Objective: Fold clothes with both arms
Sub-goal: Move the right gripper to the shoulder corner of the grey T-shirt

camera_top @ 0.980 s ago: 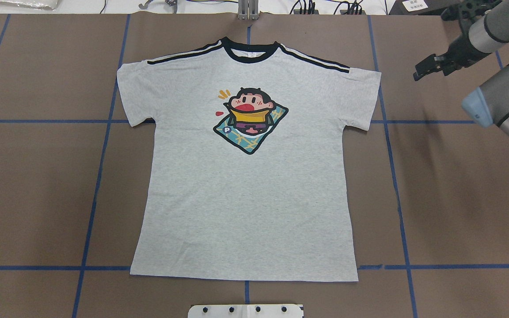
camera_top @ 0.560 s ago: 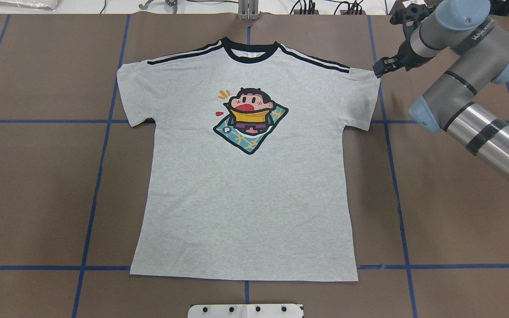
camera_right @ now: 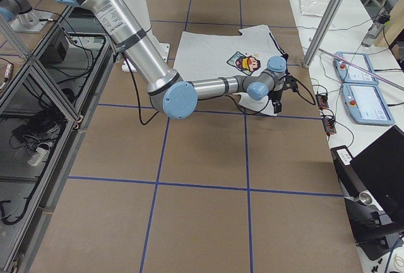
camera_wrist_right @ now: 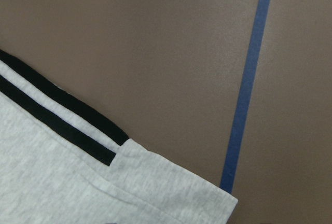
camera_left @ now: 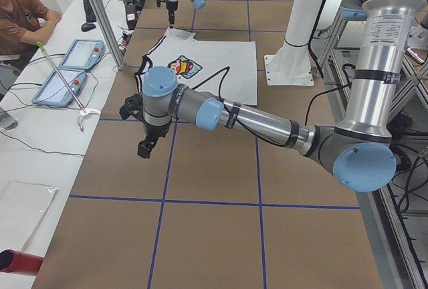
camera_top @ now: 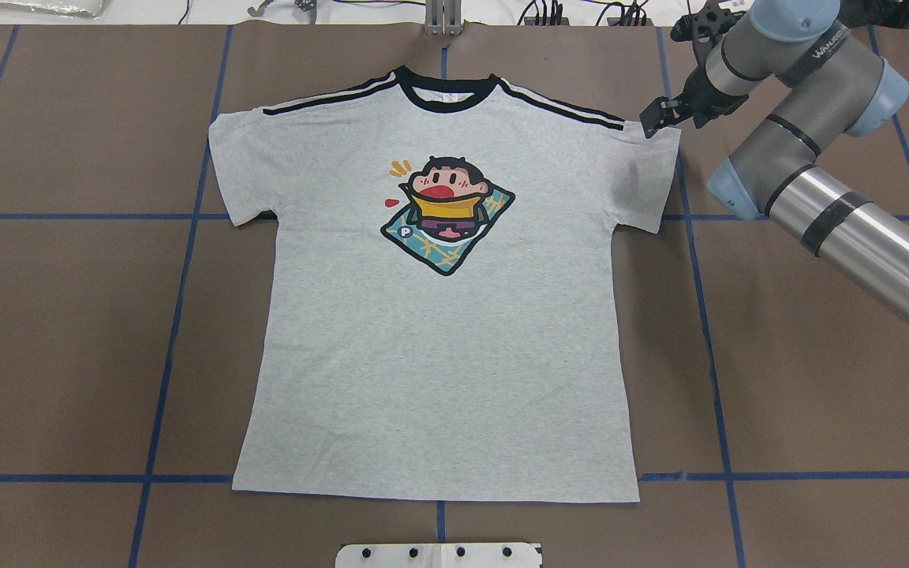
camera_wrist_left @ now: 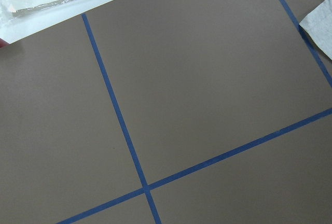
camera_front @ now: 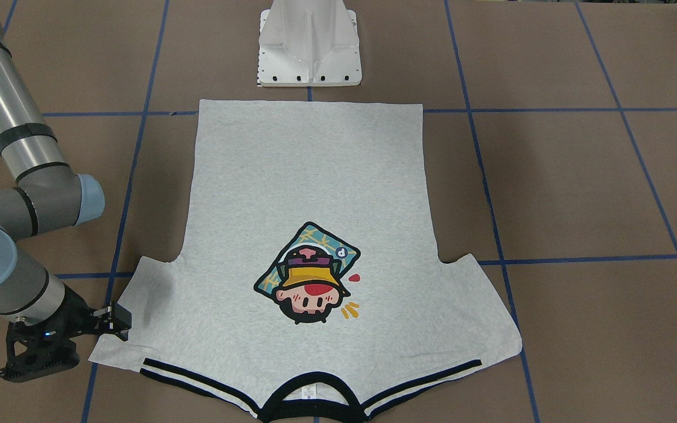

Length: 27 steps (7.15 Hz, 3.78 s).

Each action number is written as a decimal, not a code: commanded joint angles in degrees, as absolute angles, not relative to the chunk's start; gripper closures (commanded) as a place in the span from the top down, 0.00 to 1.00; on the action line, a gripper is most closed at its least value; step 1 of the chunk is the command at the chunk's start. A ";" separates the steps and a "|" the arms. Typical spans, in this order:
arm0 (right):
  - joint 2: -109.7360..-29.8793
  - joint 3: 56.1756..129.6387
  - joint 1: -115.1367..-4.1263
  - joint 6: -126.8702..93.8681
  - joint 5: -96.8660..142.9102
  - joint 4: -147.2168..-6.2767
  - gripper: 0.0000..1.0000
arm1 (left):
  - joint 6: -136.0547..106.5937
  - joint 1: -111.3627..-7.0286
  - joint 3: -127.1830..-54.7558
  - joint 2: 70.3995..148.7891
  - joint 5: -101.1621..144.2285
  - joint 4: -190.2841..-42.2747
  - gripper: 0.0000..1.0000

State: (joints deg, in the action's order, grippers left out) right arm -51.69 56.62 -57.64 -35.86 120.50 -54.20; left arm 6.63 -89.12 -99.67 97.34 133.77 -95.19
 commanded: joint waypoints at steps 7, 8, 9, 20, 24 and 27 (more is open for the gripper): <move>-48.69 49.31 -57.66 -35.60 119.00 -52.73 0.64 | 6.24 -89.12 -99.84 98.26 133.77 -95.19 1.00; -48.60 49.31 -57.66 -35.60 119.00 -52.73 0.47 | 6.24 -89.12 -99.84 98.35 133.77 -95.19 1.00; -48.60 49.31 -57.66 -35.60 119.00 -52.73 0.45 | 6.24 -89.21 -99.84 98.44 133.77 -95.19 1.00; -48.60 48.87 -57.57 -35.60 119.00 -52.82 0.33 | 6.24 -89.21 -100.02 98.79 133.77 -95.01 1.00; -47.03 49.13 -57.57 -35.94 119.00 -52.91 0.00 | 6.24 -89.21 -99.93 98.79 133.77 -95.01 1.00; -47.28 56.57 -57.75 -42.92 120.23 -52.82 0.00 | 6.24 -89.21 -99.84 98.70 133.77 -95.01 1.00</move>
